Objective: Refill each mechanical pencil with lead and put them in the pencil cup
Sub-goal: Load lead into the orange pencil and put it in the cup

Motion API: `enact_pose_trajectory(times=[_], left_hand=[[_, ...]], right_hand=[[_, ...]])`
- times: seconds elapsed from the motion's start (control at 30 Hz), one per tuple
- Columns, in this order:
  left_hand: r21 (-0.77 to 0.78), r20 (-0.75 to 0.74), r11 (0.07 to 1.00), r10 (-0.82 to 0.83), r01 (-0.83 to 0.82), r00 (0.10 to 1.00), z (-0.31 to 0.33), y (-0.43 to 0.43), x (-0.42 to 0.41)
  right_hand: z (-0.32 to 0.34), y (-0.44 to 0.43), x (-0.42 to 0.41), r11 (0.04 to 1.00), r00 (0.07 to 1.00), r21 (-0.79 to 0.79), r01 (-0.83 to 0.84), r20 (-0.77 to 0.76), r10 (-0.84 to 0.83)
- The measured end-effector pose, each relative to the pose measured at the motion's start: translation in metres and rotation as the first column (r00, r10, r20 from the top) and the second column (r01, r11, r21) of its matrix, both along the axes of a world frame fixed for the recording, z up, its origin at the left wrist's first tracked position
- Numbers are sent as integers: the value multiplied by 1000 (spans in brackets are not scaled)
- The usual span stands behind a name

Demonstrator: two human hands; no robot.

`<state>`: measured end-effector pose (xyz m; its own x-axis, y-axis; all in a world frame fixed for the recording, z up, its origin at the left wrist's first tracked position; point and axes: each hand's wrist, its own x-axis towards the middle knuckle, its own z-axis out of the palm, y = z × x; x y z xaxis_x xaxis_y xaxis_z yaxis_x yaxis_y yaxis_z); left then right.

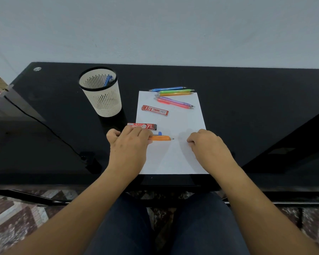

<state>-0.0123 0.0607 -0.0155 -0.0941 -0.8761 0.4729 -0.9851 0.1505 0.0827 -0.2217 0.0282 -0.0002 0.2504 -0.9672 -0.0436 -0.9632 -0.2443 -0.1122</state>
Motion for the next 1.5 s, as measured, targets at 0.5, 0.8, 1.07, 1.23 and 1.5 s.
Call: enact_pose_trajectory(times=[0.5, 0.8, 1.07, 1.23, 1.5], left_hand=[[19, -4, 1000, 12, -12, 1000, 0, -2, -2], [1, -3, 1000, 7, -7, 1000, 3, -1, -1], [6, -14, 1000, 12, -12, 1000, 5, 0, -2], [20, -15, 1000, 18, -18, 1000, 3, 0, 0], [-4, -37, 1000, 8, -8, 999, 2, 1, 0]], right_hand=[[10, 2, 8, 996, 991, 77, 34, 129, -43], [3, -2, 10, 999, 990, 14, -39, 137, 37], [11, 5, 19, 994, 939, -98, -52, 334, 83], [13, 6, 21, 996, 942, -76, -49, 329, 71], [16, 5, 22, 999, 954, -16, -49, 295, 52]])
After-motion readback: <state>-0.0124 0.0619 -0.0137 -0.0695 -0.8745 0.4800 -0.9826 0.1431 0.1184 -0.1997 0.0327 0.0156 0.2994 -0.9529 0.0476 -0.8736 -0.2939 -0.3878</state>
